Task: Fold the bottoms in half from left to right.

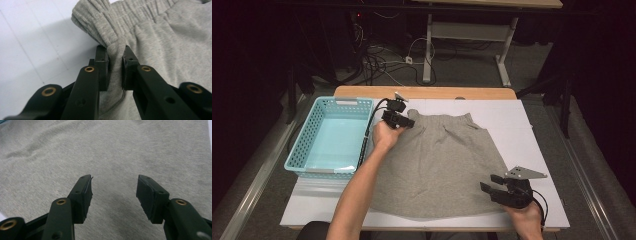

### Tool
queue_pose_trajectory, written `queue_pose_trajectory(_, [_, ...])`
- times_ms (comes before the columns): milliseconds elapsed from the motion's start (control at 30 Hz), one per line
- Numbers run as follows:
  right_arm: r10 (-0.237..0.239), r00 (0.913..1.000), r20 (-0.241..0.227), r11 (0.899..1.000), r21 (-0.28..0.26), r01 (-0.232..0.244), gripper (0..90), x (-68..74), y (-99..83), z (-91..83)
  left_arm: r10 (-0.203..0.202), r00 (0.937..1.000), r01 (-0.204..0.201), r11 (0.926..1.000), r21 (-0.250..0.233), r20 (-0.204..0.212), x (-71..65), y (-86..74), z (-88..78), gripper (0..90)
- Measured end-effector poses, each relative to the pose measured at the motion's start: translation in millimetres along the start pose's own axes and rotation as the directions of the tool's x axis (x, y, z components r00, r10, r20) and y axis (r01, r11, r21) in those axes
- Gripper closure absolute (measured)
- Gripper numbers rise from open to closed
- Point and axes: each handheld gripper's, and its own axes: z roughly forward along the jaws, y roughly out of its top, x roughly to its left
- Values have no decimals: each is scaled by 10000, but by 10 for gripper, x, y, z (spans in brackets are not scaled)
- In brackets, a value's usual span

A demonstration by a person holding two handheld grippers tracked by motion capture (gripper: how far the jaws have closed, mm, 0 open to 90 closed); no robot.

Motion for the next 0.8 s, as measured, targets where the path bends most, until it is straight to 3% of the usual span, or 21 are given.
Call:
queue_pose_trajectory(433, [44,9999,-108,9990,-433,-49,455,-10,-9,-26,255,9993,-249,9994,-221,288,-65,14,-88,780])
queue_pose_trajectory(800, [4,10000,-1,9989,-468,-5,450,-31,-15,-37,445,9983,-430,9982,-408,364,-131,23,-154,778])
